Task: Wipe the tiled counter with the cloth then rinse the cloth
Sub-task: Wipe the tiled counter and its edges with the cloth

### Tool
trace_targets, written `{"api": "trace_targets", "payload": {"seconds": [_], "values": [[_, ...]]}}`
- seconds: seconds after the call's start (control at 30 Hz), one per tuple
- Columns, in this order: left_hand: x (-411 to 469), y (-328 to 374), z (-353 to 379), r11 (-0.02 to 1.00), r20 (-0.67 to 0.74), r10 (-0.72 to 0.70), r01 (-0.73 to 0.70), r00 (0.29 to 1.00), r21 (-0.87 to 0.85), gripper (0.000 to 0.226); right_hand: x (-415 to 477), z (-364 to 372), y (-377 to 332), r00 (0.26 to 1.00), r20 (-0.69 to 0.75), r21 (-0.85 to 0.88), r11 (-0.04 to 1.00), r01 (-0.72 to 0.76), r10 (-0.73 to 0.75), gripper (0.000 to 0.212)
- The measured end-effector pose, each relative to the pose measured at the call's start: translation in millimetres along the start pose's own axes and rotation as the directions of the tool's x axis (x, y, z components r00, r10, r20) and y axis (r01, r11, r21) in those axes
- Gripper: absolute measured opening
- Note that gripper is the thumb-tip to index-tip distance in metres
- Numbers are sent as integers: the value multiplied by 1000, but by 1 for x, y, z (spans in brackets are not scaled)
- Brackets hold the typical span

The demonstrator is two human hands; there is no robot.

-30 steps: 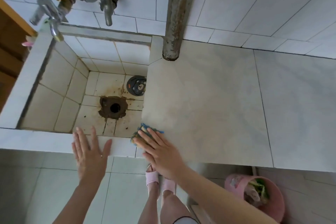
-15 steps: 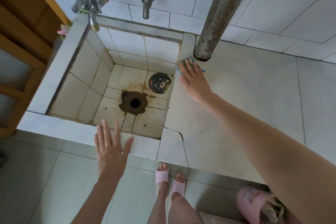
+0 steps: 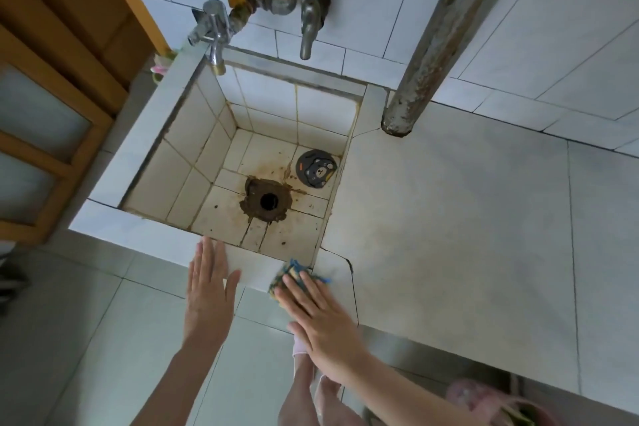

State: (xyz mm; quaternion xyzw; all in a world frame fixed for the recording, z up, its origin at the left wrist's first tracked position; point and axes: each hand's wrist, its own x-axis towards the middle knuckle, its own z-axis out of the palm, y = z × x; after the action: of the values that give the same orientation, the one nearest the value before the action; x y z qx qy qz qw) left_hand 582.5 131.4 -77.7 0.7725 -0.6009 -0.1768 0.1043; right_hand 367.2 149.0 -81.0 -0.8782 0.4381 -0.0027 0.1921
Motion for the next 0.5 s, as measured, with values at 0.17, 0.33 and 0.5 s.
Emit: {"api": "trace_targets", "payload": {"seconds": [0.17, 0.33, 0.5], "values": [[3, -6, -19, 987, -78, -51, 38, 996, -156, 41, 34, -5, -18, 995, 95, -13, 999, 40, -39, 51], [17, -30, -32, 973, -120, -33, 5, 992, -230, 44, 76, -19, -34, 984, 147, 62, 994, 96, -104, 57], [34, -49, -61, 953, -157, -51, 2, 986, -302, 47, 117, -26, -44, 976, 134, 142, 978, 155, -174, 81]]}}
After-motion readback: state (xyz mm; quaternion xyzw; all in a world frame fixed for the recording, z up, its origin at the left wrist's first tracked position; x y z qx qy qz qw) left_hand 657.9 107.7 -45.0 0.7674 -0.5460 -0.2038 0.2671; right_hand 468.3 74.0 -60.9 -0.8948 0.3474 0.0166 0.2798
